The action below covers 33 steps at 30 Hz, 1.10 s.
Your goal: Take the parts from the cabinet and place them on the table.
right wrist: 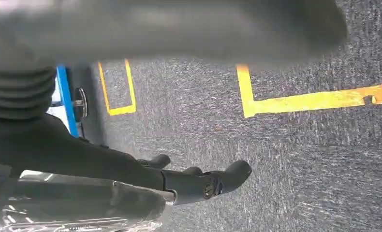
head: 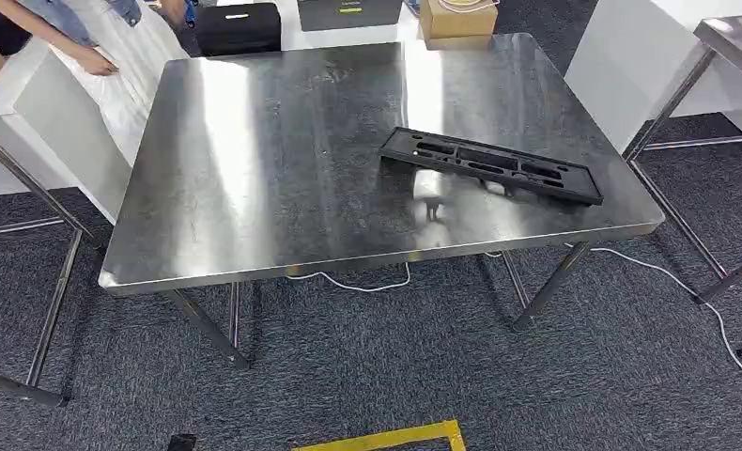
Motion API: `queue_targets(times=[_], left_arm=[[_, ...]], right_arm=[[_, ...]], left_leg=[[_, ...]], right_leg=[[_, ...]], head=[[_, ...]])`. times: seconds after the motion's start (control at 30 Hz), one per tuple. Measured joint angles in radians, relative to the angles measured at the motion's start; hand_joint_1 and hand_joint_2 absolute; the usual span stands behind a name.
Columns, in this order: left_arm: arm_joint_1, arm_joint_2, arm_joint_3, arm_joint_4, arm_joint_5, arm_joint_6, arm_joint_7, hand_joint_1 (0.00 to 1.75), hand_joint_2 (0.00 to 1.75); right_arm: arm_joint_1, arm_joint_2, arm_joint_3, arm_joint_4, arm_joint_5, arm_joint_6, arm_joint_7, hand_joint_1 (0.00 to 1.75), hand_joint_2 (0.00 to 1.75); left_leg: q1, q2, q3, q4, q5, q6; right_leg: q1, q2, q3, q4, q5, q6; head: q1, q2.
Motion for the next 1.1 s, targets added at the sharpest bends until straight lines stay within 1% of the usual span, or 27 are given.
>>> queue_targets(times=[1.1], left_arm=[[0.000,0.000,0.000,0.000,0.003,-0.001,0.005,0.00,0.00]], right_arm=[[0.000,-0.001,0.000,0.000,0.001,-0.003,0.002,0.00,1.75]], left_leg=[[-0.001,0.000,0.000,0.000,0.000,0.000]], right_leg=[[-0.001,0.000,0.000,0.000,0.000,0.000]], head=[[0.000,0.000]])
